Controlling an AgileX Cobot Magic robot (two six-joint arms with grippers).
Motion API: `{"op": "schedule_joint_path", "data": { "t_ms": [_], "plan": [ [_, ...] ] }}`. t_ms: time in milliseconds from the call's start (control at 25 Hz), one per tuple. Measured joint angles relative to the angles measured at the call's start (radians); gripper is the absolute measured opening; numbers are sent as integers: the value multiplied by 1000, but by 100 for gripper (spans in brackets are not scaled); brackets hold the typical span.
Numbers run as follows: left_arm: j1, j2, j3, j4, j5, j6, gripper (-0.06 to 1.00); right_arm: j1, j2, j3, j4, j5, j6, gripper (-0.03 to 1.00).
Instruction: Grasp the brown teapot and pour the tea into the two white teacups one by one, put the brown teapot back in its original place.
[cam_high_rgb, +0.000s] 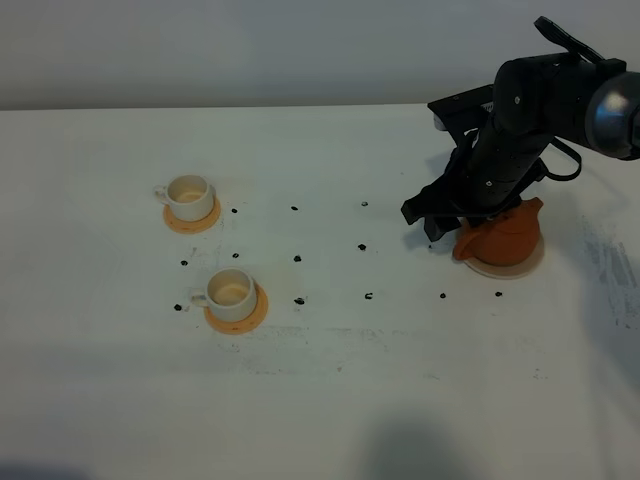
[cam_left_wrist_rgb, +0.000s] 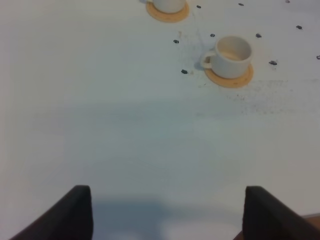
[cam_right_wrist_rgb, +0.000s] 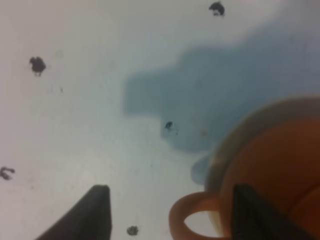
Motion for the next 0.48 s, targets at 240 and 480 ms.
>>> {"op": "schedule_joint_path", "data": {
  "t_ms": [240,480],
  "plan": [
    [0,0,0,0,0,0,60,0,-1,0,3,27,-8,51],
    [0,0,0,0,1,0,60,2,-1,0,1,49,-8,51]
  ]
}}
